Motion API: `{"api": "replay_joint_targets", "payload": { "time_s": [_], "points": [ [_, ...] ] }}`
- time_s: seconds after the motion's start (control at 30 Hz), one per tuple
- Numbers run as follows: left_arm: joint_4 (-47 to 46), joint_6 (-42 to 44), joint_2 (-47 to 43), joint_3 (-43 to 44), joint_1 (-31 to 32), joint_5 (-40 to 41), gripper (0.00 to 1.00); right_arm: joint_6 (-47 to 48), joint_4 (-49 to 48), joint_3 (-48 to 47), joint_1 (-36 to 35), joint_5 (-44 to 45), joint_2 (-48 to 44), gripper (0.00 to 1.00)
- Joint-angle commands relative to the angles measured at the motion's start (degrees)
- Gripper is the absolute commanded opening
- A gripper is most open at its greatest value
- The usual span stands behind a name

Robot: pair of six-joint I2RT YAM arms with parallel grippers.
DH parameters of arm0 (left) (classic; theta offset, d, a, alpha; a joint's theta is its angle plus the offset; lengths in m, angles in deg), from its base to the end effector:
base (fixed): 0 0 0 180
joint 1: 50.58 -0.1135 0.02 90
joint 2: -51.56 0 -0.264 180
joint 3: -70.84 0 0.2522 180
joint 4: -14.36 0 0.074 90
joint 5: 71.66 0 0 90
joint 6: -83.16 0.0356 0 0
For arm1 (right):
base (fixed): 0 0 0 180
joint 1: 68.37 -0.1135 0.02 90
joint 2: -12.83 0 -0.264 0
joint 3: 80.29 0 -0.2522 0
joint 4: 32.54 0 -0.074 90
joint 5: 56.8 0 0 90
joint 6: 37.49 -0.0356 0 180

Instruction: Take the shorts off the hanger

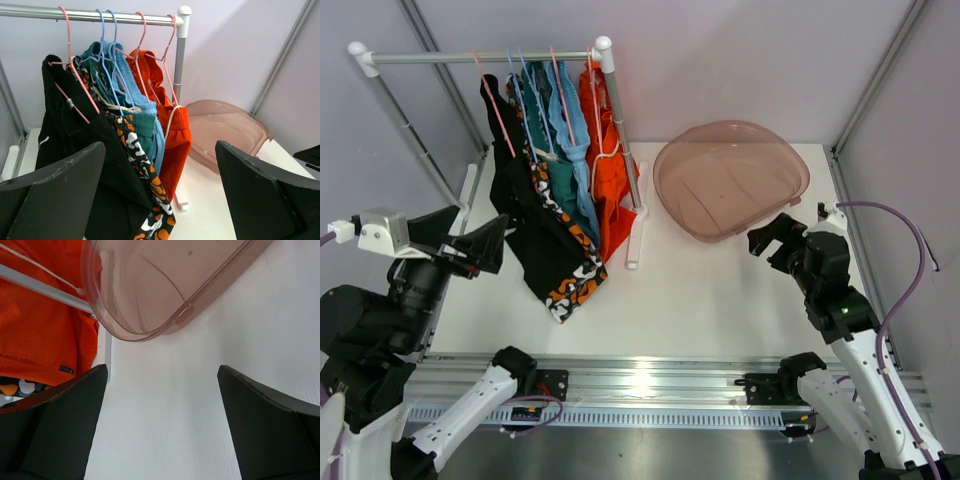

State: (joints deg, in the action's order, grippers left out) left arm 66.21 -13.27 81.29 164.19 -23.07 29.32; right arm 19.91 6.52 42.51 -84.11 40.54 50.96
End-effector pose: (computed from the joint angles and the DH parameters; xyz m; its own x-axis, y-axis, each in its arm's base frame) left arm 0.0115 0.0016 0.4926 0.1475 -0.2008 -0.9685 0.3065 0.9403 -0.1482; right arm 0.1489 0.0372 0.3215 -0.3599 0.4537 -0.8152 0.0480 0.8816 0.4695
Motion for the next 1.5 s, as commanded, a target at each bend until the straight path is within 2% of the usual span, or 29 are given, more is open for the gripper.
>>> {"api": "replay_joint_targets", "payload": {
  "time_s": [0.0, 0.1, 0.13, 0.17, 0.2, 0.23, 0.4, 0.53, 0.7, 0.97, 1.17, 1.47],
  "points": [
    [2.3, 1.5, 5.6, 2.8, 0.2, 3.2, 0.96, -1.1, 1.0, -1.3, -0.3, 1.0, -1.2, 1.0],
    [2.1, 3.1, 10.1, 6.8, 0.2, 9.4, 0.97, -1.2, 0.5, -0.1, -0.4, 1.5, -2.9, 0.99],
    [2.3, 2.9, 12.3, 8.0, 0.2, 13.0, 0.99, -1.3, 0.4, 0.2, -0.4, 1.5, -3.6, 0.99],
    [4.0, 2.9, 14.8, 9.2, 0.2, 20.1, 0.99, -1.2, 0.4, 0.5, -0.3, 1.5, -3.8, 0.99],
    [5.2, 3.0, 17.6, 12.7, 0.2, 22.7, 0.99, -1.1, 0.5, 0.6, -0.4, 1.5, -3.9, 1.0],
    [5.9, 3.7, 23.4, 15.4, 0.2, 24.3, 0.99, -1.0, 0.7, 0.5, -0.5, 1.3, -3.9, 0.99],
    [3.8, 3.3, 36.7, 22.4, -0.4, 27.9, 0.99, -0.4, 2.5, -0.3, -0.5, 1.5, -4.5, 0.99],
    [-0.3, -0.8, 42.0, 24.3, -4.1, 25.8, 0.96, 0.6, 3.8, -0.6, -0.5, 1.4, -5.4, 0.99],
    [2.8, -5.5, 47.8, 29.4, -10.4, 23.0, 0.9, 2.0, 6.3, -1.8, -0.5, 1.0, -6.0, 0.99],
    [-3.1, -5.6, 41.8, 21.0, -14.9, 20.8, 0.86, 3.1, 7.1, -1.6, -0.5, -1.0, -5.8, 0.99],
    [-3.4, -9.7, 45.6, 20.0, -21.3, 15.6, 0.8, 2.9, 5.3, -0.8, -0.5, -2.2, -3.9, 0.99],
    [-7.1, -11.1, 52.9, 21.7, -23.9, 11.3, 0.78, 3.3, 4.7, 0.5, -0.6, -2.2, -3.5, 0.99]
  ]
}}
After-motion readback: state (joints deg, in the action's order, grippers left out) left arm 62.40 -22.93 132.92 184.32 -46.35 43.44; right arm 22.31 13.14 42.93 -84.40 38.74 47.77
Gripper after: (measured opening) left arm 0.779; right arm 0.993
